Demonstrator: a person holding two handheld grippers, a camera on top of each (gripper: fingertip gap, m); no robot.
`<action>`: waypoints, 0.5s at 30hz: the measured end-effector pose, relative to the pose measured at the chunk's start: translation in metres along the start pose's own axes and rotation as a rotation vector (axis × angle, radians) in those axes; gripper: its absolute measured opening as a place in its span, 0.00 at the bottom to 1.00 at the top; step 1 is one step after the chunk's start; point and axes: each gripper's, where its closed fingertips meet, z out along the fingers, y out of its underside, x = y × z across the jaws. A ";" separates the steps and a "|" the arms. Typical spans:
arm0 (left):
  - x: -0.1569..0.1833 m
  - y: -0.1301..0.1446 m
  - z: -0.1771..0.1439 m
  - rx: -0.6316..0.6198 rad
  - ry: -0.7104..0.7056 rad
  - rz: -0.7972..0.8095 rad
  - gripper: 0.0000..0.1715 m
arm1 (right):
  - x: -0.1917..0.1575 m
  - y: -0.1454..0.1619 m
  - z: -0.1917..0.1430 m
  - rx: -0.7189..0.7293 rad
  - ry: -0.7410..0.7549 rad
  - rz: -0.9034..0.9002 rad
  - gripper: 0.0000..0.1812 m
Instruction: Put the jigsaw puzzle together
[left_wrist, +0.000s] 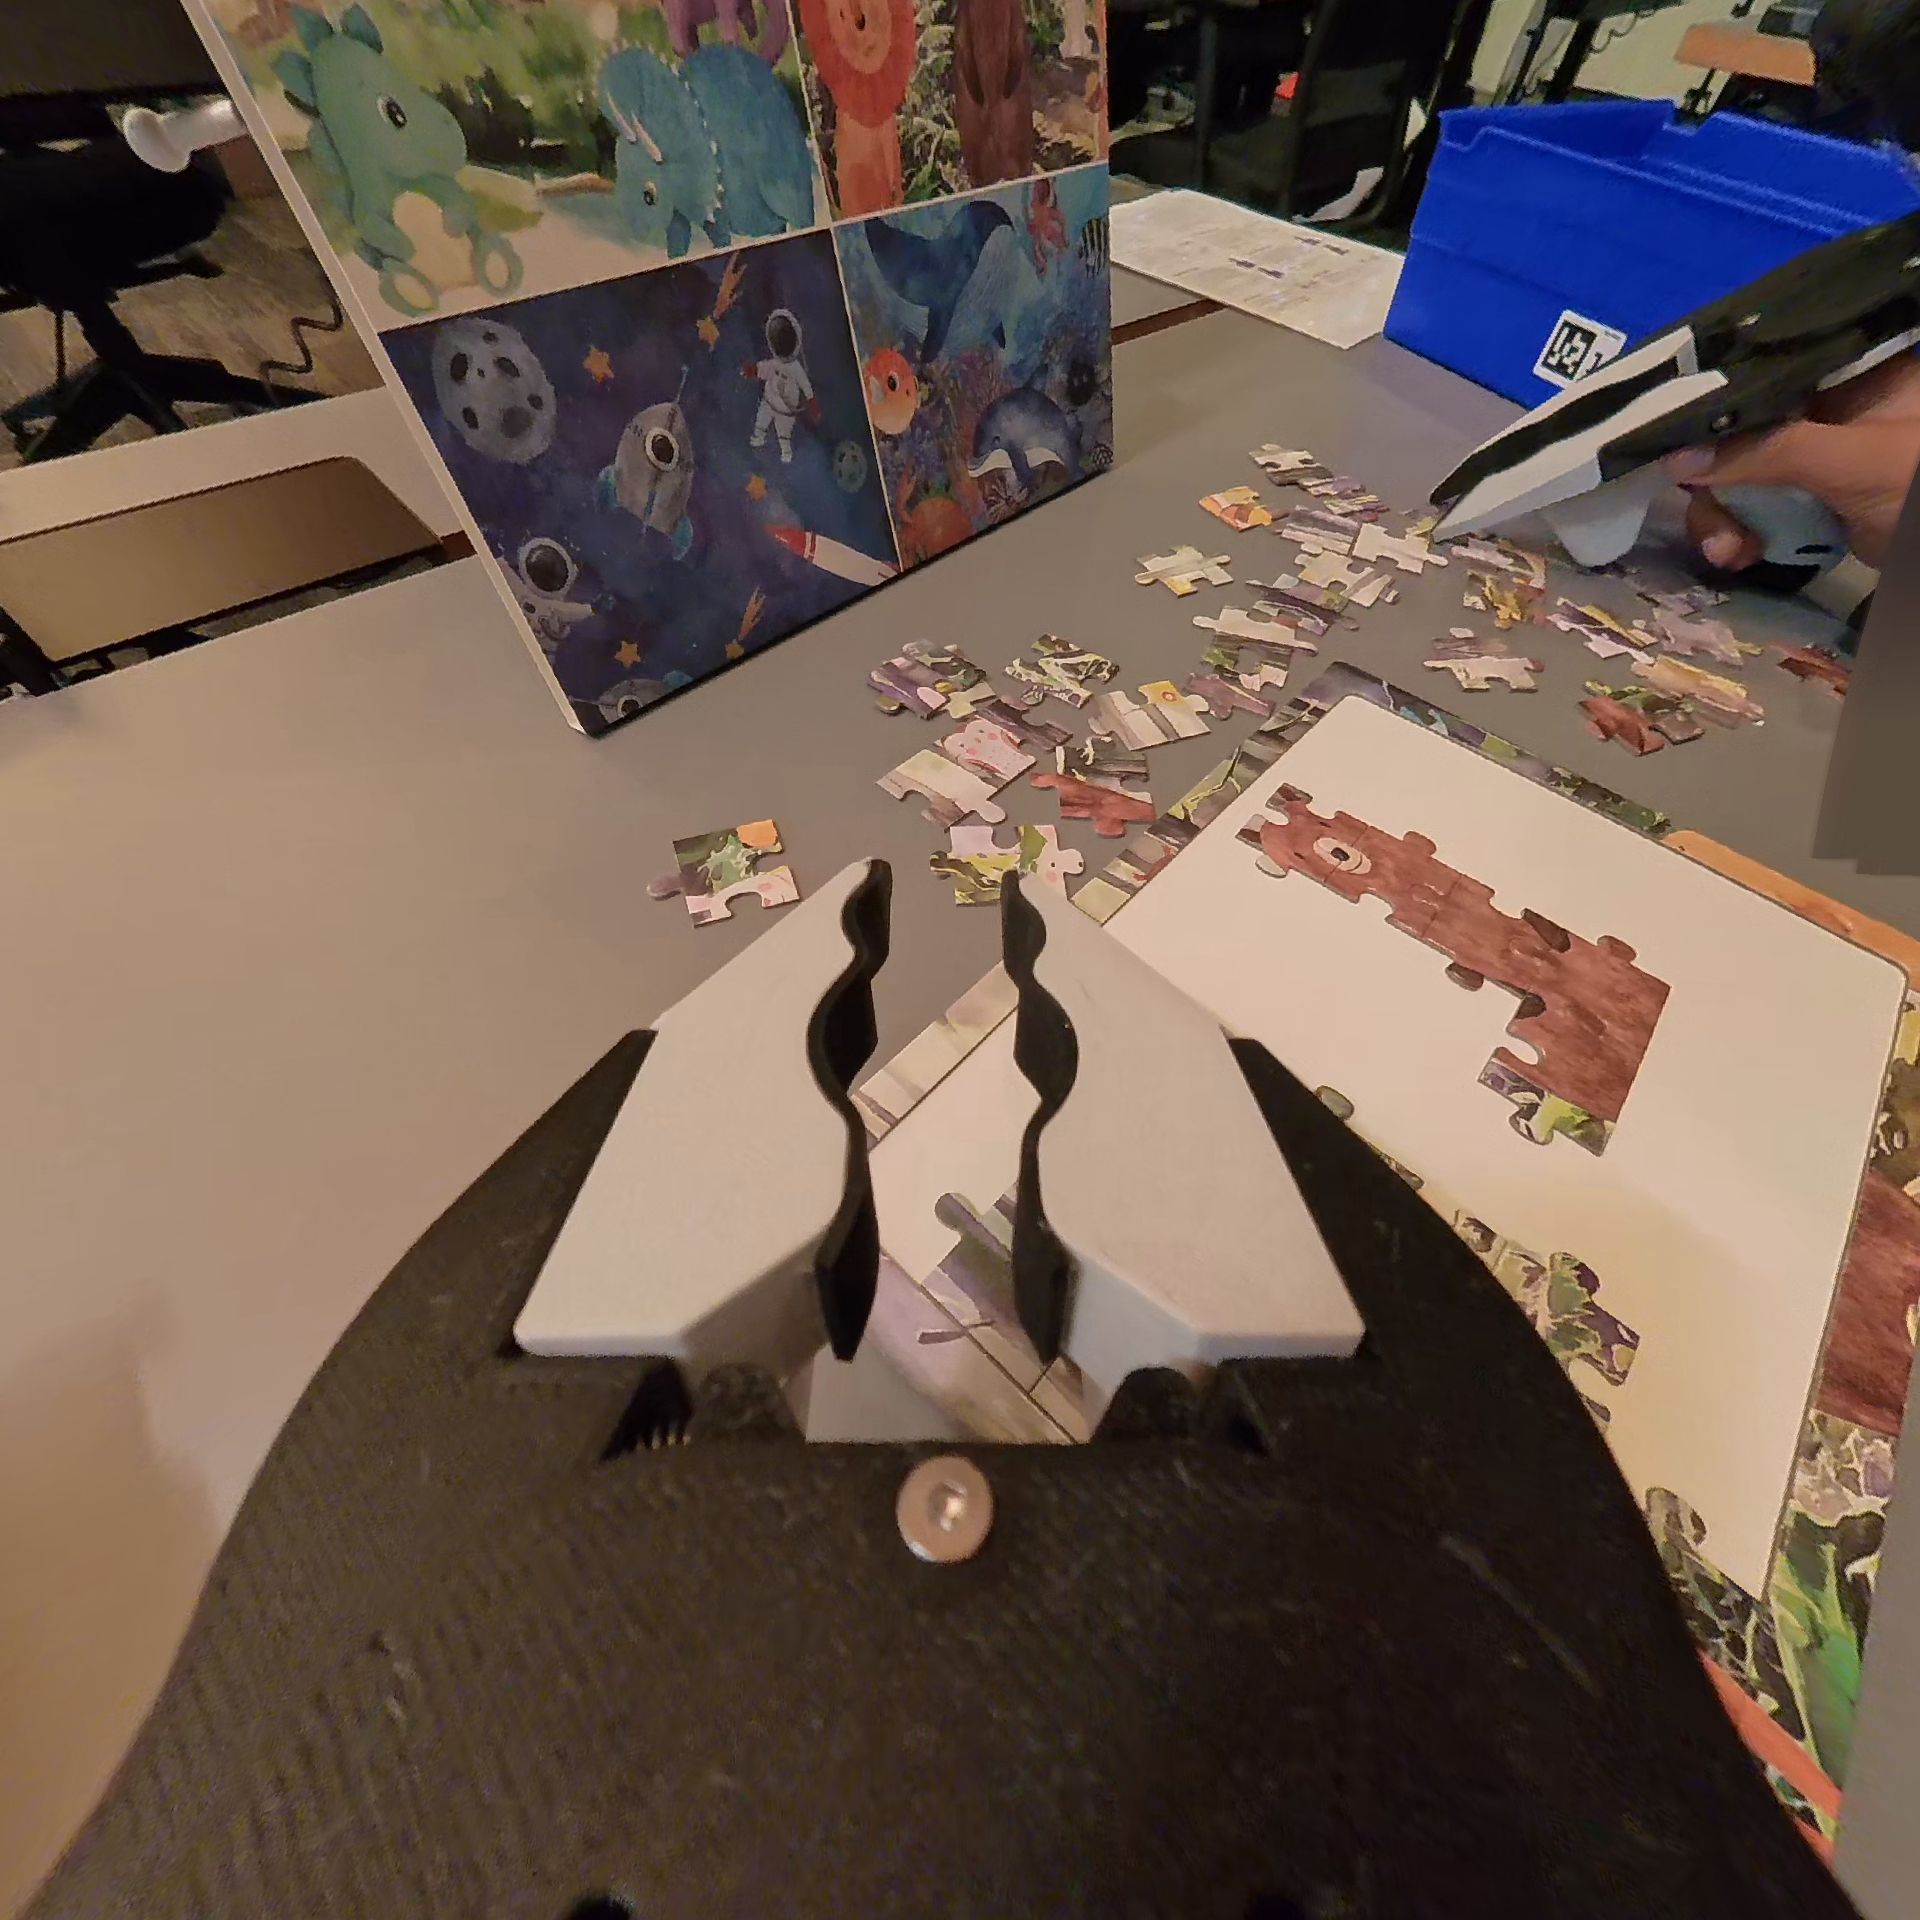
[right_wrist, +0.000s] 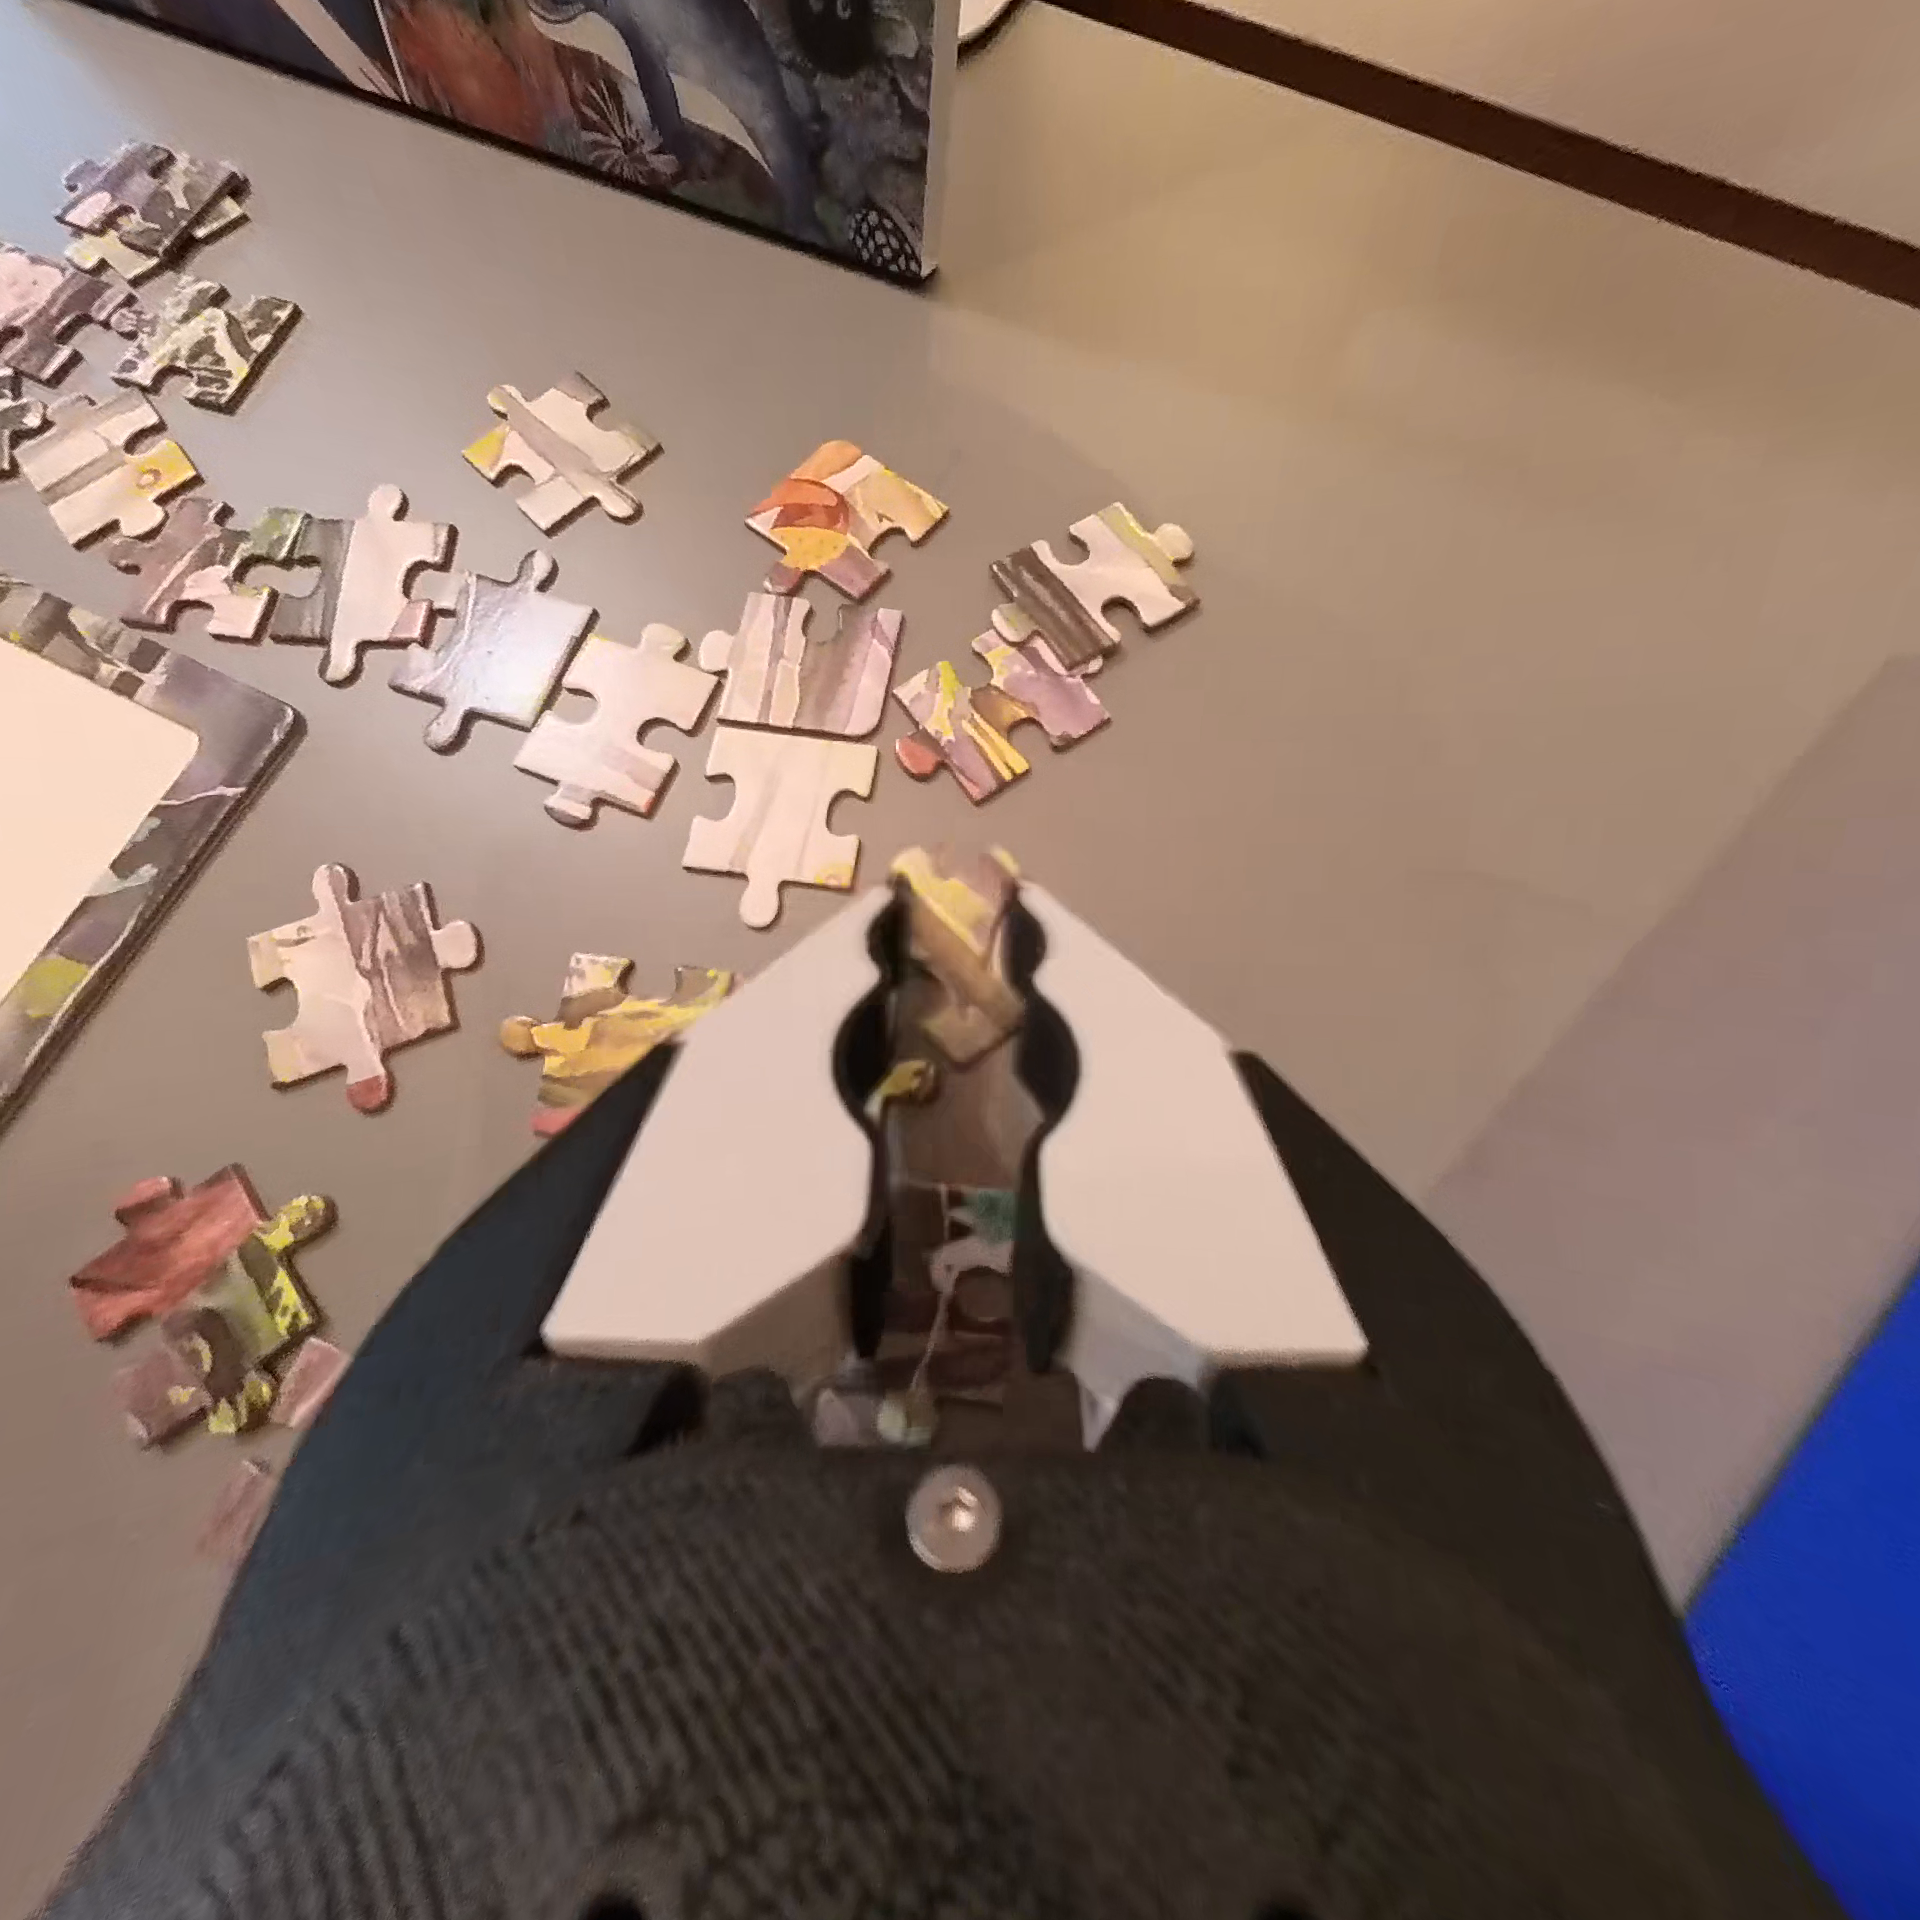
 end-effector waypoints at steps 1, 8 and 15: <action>0.000 0.000 0.000 0.000 0.000 0.001 0.12 | 0.000 -0.001 -0.001 0.003 0.002 0.004 0.04; 0.000 0.000 0.000 0.002 -0.002 0.003 0.12 | 0.007 -0.020 -0.018 0.113 0.049 0.014 0.10; 0.001 0.001 0.000 -0.002 -0.002 0.003 0.12 | 0.017 -0.009 -0.012 0.061 0.097 0.011 0.26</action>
